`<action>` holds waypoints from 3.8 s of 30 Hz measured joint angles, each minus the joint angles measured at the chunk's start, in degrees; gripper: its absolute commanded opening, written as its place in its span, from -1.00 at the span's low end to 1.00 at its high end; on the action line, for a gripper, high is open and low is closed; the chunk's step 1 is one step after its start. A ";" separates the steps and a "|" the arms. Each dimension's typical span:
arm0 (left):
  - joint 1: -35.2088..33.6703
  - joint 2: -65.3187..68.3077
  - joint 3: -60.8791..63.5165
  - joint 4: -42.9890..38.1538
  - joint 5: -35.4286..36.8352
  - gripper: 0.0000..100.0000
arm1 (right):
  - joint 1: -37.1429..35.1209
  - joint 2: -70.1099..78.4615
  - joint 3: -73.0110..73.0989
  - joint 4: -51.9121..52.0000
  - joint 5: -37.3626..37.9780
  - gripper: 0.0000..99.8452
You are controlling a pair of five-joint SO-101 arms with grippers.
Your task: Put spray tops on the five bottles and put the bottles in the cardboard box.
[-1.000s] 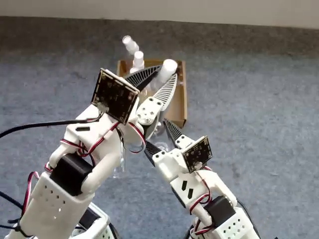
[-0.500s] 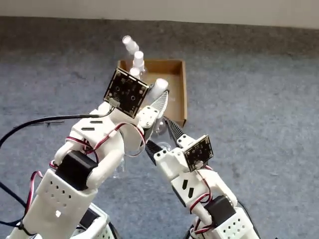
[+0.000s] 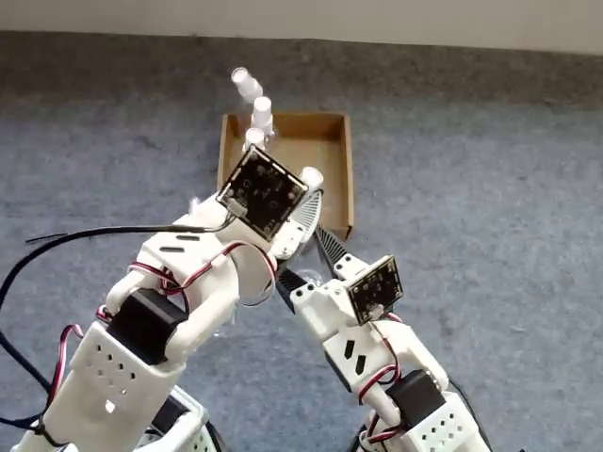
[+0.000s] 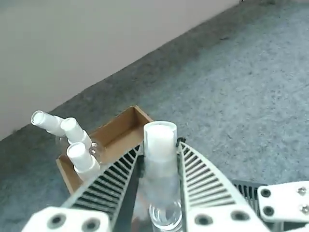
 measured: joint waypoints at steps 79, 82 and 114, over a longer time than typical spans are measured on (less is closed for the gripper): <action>-3.16 -0.53 -0.09 4.92 -5.36 -0.72 | 0.44 0.00 2.11 0.00 0.09 -0.99; -3.16 -0.53 -0.18 5.01 -5.19 -0.72 | 2.02 0.00 2.11 0.00 0.09 -0.99; -4.13 -1.41 -2.20 7.38 -5.54 -0.72 | 4.04 0.09 2.20 0.09 0.09 -0.99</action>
